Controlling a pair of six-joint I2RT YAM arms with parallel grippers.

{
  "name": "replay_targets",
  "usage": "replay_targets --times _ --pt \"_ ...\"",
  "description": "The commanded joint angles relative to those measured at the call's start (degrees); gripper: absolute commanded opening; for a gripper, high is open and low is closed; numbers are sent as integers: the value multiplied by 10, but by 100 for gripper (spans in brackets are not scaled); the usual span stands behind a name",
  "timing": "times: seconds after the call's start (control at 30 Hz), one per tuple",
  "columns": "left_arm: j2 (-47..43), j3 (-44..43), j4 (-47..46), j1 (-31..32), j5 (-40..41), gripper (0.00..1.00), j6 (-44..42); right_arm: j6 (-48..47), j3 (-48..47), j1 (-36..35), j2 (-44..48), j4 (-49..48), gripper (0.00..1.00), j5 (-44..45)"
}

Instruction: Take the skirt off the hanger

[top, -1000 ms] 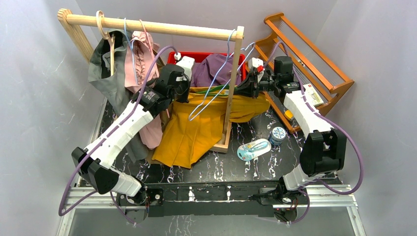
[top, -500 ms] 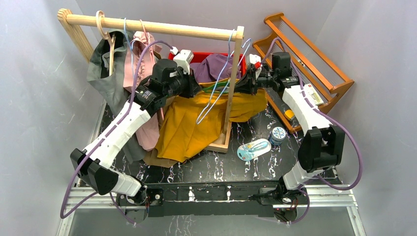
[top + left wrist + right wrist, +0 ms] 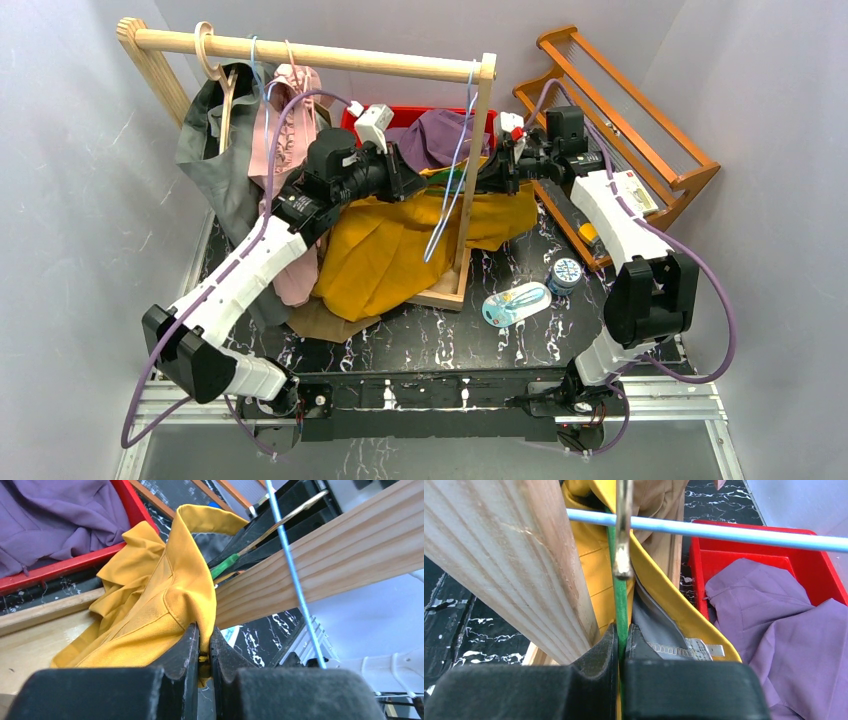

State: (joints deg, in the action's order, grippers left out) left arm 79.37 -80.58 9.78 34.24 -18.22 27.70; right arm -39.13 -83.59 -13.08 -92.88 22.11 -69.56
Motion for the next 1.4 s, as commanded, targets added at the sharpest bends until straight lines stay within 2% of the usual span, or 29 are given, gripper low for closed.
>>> replay_targets --times 0.0,0.13,0.17,0.23,0.27,0.33,0.43,0.53,0.77,0.97,1.13,1.37 --pt "-18 -4 -18 31 -14 0 1 5 -3 -33 1 -29 0 -2" --pt "19 -69 134 30 94 0 -61 -6 0 -32 5 -16 0 -2" --pt "23 -79 149 30 104 7 -72 -9 0 -33 6 -12 0 -2" --pt "19 -87 154 30 110 39 -85 -11 -1 -33 7 -8 0 -1" --pt "14 -89 149 30 105 52 -89 -11 -1 -33 6 -8 0 -2" --pt "5 -91 132 30 92 67 -98 -11 -1 -33 4 -6 0 -2" --pt "0 -94 103 30 78 78 -106 -10 -2 -33 2 -6 0 -4" --pt "12 -101 68 30 44 79 -118 -6 -7 -34 -1 -6 0 -8" --pt "47 -89 -6 30 4 62 -131 5 -11 -33 4 -14 0 -14" --pt "64 -70 -77 30 -29 59 -135 7 -12 -33 3 -14 0 -15" --pt "82 -69 -91 30 -12 55 -141 10 -14 -36 2 -15 0 -19" --pt "105 -60 -99 30 -23 43 -129 12 -20 -37 3 -15 0 -19"
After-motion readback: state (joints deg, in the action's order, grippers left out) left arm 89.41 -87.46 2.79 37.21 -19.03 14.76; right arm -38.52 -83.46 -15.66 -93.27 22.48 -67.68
